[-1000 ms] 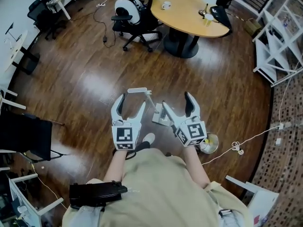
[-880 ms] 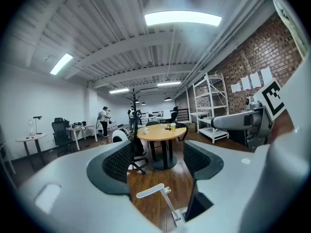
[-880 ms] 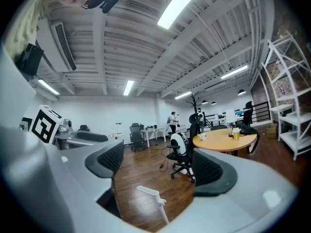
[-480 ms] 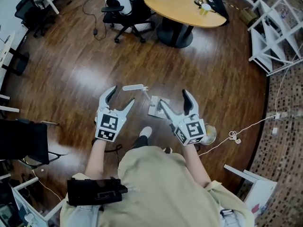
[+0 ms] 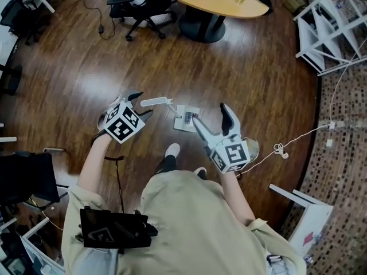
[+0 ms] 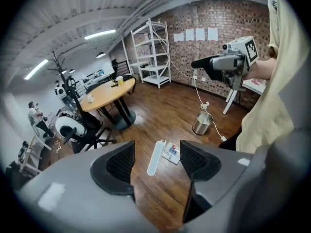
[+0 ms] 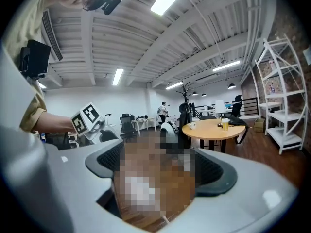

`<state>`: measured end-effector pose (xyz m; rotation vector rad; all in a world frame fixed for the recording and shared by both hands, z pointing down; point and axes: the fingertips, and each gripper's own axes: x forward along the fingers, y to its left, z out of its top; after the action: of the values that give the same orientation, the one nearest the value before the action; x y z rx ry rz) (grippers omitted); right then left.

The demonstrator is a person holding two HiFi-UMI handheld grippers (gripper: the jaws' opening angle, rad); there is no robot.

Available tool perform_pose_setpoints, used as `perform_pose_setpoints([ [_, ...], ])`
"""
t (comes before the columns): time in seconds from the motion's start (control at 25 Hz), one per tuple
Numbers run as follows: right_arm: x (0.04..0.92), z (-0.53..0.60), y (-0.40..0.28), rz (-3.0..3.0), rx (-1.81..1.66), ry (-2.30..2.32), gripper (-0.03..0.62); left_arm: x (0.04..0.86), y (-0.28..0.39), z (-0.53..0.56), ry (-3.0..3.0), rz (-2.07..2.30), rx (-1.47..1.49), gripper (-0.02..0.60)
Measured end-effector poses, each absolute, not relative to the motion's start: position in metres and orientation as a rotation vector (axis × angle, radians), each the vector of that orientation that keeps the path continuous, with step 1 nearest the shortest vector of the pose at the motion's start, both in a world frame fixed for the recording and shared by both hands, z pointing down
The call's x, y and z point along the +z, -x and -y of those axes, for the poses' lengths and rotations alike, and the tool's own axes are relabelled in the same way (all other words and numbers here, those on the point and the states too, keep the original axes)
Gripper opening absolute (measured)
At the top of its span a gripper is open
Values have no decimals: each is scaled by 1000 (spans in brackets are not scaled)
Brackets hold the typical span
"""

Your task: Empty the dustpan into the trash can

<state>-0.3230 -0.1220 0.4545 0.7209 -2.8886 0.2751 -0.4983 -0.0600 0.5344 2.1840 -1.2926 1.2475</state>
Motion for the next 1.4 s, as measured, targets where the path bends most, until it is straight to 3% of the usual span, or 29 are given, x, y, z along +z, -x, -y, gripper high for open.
perform_pose_setpoints([
  [0.16,464,123,324,2860,277,-736,430,588,499,72,-2179,1097,1365,250],
  [0.64,488,137,287,2748,344,-898,430,717,497,92,-2147,828,1573,222],
  [1.4,515,127,285,2686,416,-894,430,786,488,100,-2126,753,1621,212],
])
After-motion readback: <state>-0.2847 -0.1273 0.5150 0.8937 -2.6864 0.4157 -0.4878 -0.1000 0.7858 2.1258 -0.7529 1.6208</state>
